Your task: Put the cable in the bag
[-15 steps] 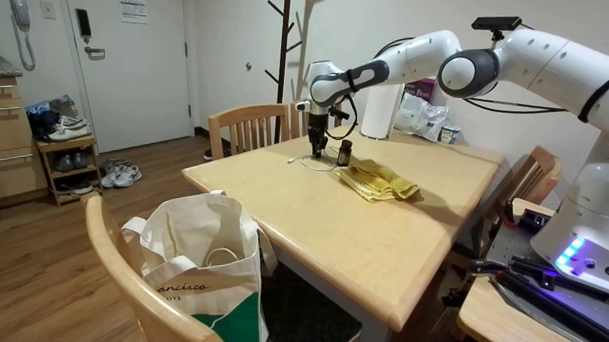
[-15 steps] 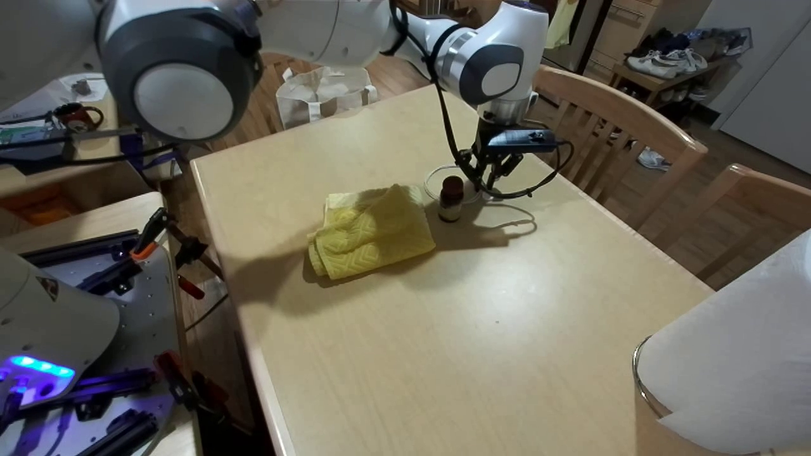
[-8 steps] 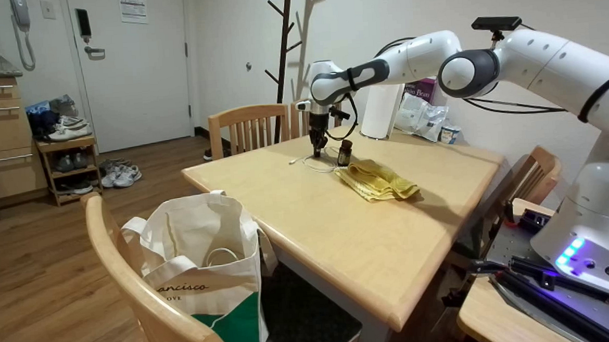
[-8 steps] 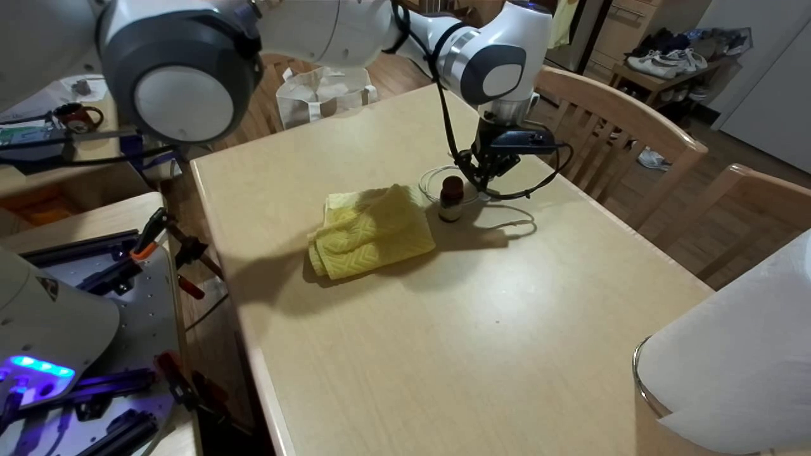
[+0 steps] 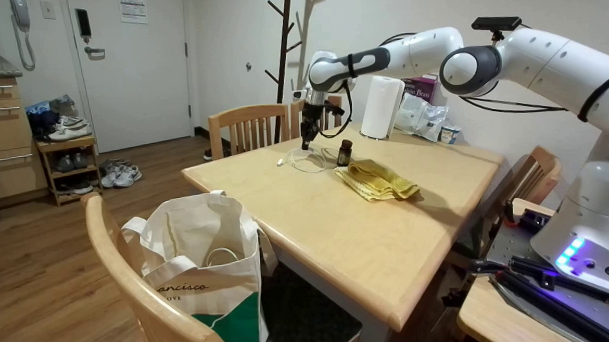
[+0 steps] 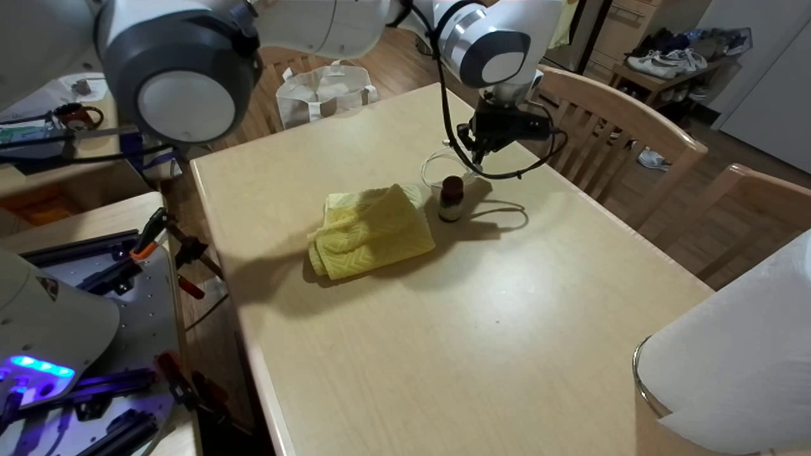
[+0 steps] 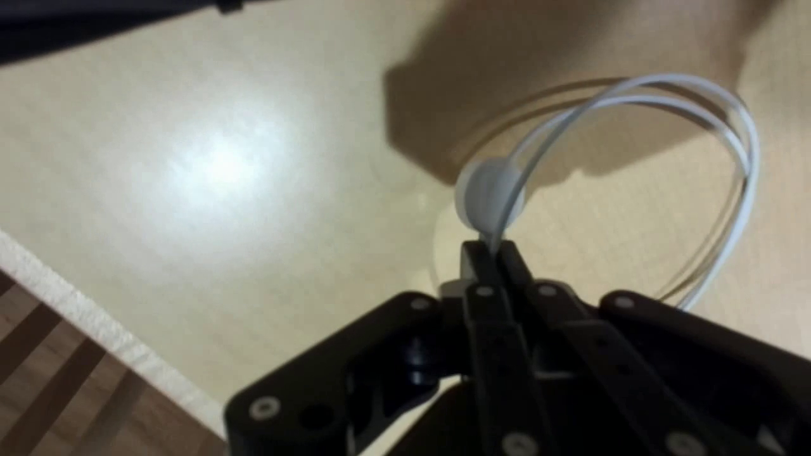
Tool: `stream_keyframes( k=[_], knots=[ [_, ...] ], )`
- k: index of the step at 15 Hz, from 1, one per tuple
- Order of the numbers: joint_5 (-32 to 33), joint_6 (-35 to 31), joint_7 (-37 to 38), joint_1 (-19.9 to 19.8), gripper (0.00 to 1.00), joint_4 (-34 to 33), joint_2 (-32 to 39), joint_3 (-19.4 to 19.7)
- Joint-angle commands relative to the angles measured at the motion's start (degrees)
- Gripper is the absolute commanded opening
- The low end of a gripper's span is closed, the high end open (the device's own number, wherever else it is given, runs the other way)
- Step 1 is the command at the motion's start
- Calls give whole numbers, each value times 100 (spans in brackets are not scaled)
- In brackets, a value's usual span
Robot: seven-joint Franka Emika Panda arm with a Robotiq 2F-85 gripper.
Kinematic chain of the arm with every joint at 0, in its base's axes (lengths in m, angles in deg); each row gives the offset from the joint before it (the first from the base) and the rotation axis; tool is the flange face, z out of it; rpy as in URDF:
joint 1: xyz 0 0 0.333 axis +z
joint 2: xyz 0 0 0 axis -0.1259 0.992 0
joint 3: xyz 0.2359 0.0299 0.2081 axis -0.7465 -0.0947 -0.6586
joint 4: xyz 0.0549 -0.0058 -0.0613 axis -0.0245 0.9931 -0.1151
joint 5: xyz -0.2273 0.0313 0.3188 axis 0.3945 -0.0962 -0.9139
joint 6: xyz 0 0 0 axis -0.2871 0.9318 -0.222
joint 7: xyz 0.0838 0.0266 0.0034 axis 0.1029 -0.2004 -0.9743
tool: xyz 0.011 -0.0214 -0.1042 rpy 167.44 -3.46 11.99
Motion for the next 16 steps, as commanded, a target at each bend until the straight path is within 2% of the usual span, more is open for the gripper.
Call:
stream_keyframes(
  k=[1, 7, 16],
  knots=[
    [-262, 28, 17, -19, 5, -195, -179, -268],
    [-196, 27, -73, 242, 5, -202, -565, -592],
    [-52, -75, -510, 1010, 4, -2, -1404, -881]
  ],
)
